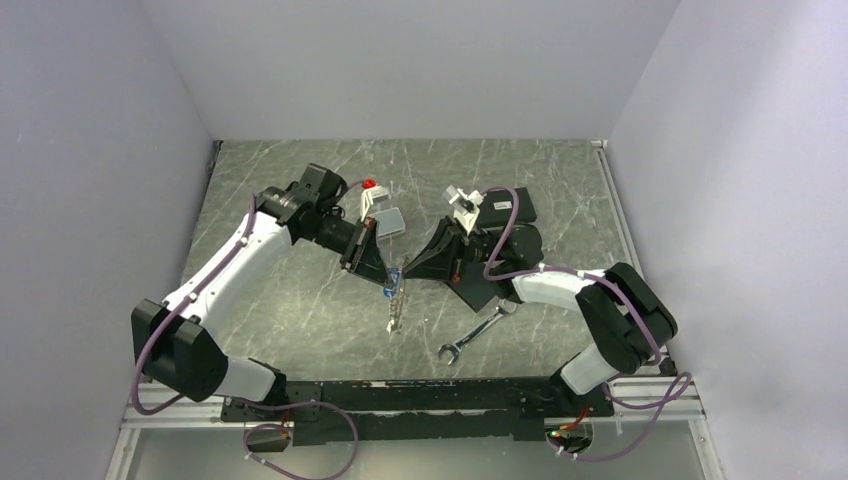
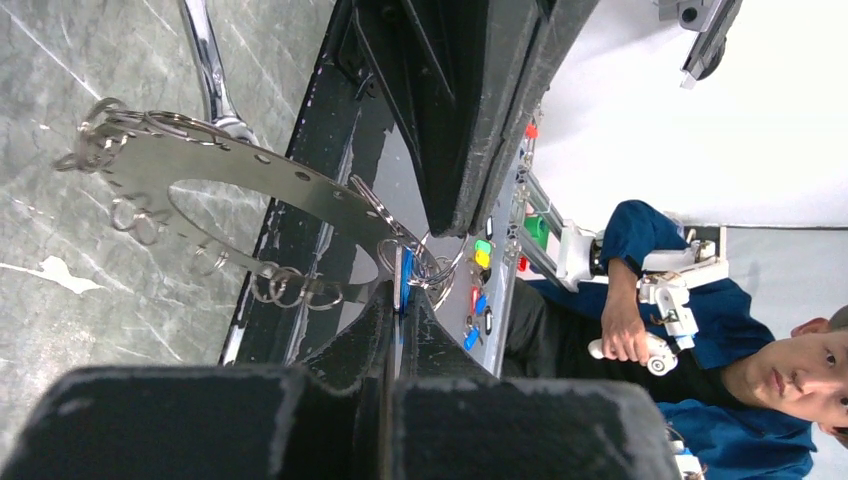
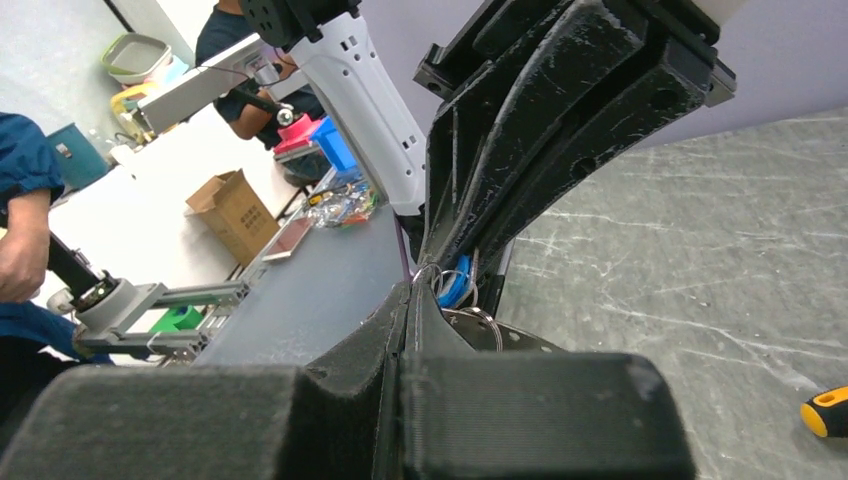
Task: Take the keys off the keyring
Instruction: Remove the key from the keyring.
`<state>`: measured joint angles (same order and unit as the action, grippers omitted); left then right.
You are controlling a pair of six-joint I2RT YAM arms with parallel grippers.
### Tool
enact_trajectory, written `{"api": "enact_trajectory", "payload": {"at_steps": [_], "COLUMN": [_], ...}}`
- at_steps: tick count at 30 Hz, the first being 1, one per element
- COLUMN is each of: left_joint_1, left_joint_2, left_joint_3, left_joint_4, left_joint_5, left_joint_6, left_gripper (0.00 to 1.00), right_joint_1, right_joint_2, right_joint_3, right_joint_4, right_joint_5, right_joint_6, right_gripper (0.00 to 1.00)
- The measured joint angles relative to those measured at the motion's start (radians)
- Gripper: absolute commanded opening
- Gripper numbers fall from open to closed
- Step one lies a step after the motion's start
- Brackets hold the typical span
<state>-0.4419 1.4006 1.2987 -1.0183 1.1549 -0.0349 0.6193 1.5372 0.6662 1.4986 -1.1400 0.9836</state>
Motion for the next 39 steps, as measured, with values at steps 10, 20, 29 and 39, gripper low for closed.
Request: {"api": "enact_trajectory", "payload": {"at_steps": [10, 20, 29, 39], "left_joint_1": [0.0, -0.003, -0.003, -0.003], "left_joint_2": [-0.046, -0.124, -0.246, -0.406], "left_joint_3": [-0.021, -0.071, -0.107, -0.21], "left_joint_4": [0.0, 0.027, 0.083, 0.266], "left_joint_5": [0.003, -0.014, -0.081, -0.156], "left_joint_6": [0.088, 0.126, 0.166, 0.218], "left_gripper": [0.0, 0.26, 0.28, 0.32], "right_joint_1": [-0.007, -0.01, -0.012, -0.012], "right_joint_2": [0.0, 0.0, 0.0, 0.0], "right_joint_3": [0.0, 0.0, 0.0, 0.0], "right_joint_4": [0.0, 0.0, 0.0, 0.0], "right_joint_5": [0.015, 0.039, 0.043, 0.042], "right_joint_6": [0.023, 0.05, 0.065, 0.074], "right_gripper": [0.0, 0.0, 0.0, 0.0]}}
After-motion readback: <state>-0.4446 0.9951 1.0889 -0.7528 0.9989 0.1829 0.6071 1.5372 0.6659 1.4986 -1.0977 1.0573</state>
